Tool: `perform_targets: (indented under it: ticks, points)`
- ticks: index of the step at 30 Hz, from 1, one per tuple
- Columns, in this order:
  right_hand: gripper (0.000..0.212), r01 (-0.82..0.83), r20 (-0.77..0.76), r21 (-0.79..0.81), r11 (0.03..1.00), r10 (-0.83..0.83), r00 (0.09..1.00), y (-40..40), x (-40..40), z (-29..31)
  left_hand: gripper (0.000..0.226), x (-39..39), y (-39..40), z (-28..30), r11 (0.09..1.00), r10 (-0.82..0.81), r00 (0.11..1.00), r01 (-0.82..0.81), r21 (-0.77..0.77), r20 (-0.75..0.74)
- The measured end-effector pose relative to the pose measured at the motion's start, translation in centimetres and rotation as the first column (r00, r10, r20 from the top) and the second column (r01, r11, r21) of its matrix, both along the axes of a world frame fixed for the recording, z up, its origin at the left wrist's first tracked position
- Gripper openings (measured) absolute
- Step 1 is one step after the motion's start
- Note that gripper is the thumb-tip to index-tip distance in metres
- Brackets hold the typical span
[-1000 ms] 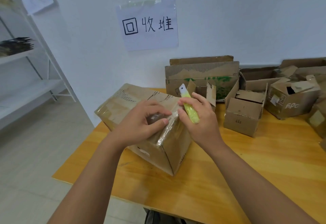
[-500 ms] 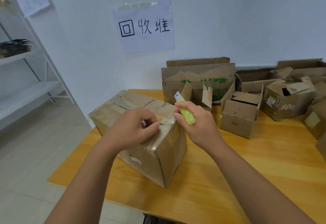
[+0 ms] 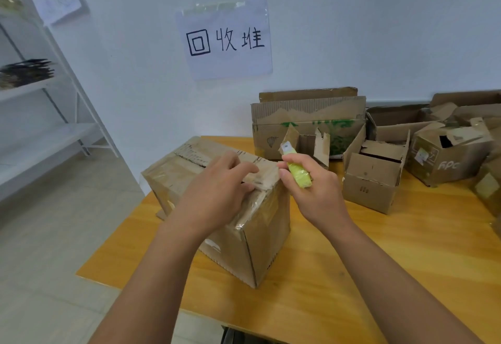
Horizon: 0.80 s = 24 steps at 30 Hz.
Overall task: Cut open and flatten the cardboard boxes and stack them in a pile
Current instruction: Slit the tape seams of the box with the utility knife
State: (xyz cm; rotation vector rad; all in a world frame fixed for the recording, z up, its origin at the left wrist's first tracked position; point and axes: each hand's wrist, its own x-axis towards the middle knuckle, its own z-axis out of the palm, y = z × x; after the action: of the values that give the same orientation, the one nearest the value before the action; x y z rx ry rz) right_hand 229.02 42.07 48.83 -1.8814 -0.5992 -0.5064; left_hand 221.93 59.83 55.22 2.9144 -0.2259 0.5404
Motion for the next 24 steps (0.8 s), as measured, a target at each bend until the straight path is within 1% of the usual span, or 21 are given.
perform_targets:
  ticks: [2,5,7,9,11,13,16,21,23,24]
  points:
    - [0.026,0.012,-0.007,0.011,1.0,-0.012,1.0,0.2,-0.2,-0.1,0.029,-0.1,0.2,-0.2,1.0,0.021,0.999,-0.021,-0.015,0.033]
    - [0.026,0.028,0.002,-0.008,1.0,-0.028,1.0,0.3,-0.3,-0.1,0.027,-0.1,0.0,-0.4,1.0,0.024,0.997,-0.025,0.009,0.079]
    - [0.026,0.034,-0.007,-0.014,0.999,-0.034,0.999,0.3,-0.3,0.0,0.026,-0.2,0.0,-0.6,1.0,0.027,0.994,-0.026,-0.017,0.106]
    - [0.027,0.043,-0.008,-0.022,0.999,-0.043,0.999,0.3,-0.4,0.0,0.031,-0.3,0.1,-0.8,0.997,0.045,0.994,-0.038,-0.07,0.095]
    - [0.027,0.052,-0.002,-0.024,0.998,-0.052,0.999,0.4,-0.4,-0.1,0.04,-0.5,0.3,-0.7,0.993,0.044,0.997,-0.037,-0.108,0.063]
    - [0.027,0.057,0.002,-0.021,0.998,-0.057,0.998,0.5,-0.4,-0.1,0.047,-0.7,0.4,-0.5,0.994,0.04,0.999,-0.038,-0.107,0.018]
    - [0.028,0.062,0.006,-0.018,0.998,-0.062,0.998,0.7,-0.5,-0.2,0.046,-0.8,0.0,-0.1,0.997,0.063,0.998,-0.063,-0.035,-0.007]
    - [0.031,0.075,-0.01,-0.023,0.997,-0.076,0.997,0.7,-0.6,-0.2,0.028,-0.1,-1.2,0.4,0.975,0.133,0.99,-0.139,0.173,0.048]
    - [0.032,0.084,-0.012,-0.037,0.996,-0.085,0.996,0.7,-0.7,-0.2,0.026,0.1,-1.6,0.2,0.971,0.141,0.989,-0.148,0.186,0.049]
    - [0.033,0.081,-0.02,-0.037,0.996,-0.082,0.996,0.7,-0.8,-0.3,0.025,0.1,-1.6,0.0,0.978,0.141,0.989,-0.147,0.149,0.051]
